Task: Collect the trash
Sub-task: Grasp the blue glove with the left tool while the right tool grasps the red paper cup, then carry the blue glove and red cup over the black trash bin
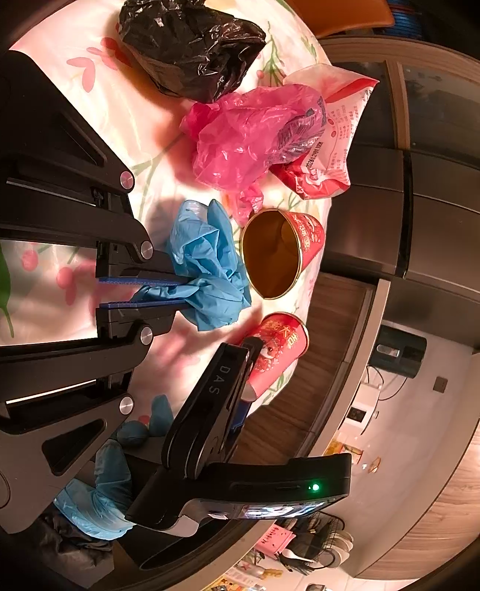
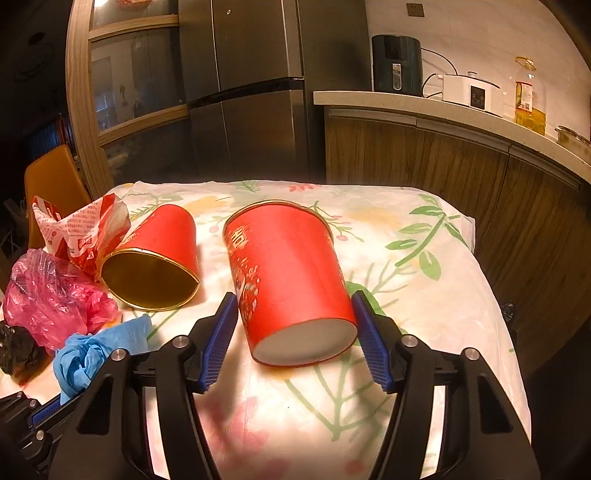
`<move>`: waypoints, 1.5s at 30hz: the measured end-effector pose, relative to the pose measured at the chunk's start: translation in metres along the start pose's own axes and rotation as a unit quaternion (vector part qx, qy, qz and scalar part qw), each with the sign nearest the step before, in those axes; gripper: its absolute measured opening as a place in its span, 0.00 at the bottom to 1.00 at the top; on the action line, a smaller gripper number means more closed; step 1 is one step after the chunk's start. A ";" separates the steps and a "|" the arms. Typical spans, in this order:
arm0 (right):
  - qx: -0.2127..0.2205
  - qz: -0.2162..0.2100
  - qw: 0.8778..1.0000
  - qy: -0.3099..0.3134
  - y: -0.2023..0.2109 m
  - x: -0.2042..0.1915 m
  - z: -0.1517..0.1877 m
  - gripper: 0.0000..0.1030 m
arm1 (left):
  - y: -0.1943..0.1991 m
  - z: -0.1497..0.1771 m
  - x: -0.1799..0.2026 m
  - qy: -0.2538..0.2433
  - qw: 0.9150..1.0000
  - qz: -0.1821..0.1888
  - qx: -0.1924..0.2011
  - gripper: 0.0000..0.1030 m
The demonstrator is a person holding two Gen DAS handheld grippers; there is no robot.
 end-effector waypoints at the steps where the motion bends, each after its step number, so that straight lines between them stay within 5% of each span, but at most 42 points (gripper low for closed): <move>1: 0.001 0.001 1.000 0.001 0.000 0.000 0.000 0.58 | 0.000 0.000 0.000 0.000 1.000 0.000 0.000 0.05; 23: 0.028 0.006 1.000 -0.008 0.042 0.004 0.004 0.55 | 0.011 -0.003 0.003 -0.002 1.000 -0.004 0.009 0.05; 45: 0.120 0.045 0.990 -0.066 0.190 0.046 0.015 0.55 | 0.064 -0.024 0.068 -0.042 0.997 0.020 0.057 0.04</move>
Point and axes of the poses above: each gripper's, at about its wrist camera, not at the fingertips, and y roughly against the way its jaws point, x to its right, z to its underside, the point moved 8 cm from there along -y, roughly the way its jaws point, and after that the axes turned 2 degrees about -z, right-handed, at the moved point
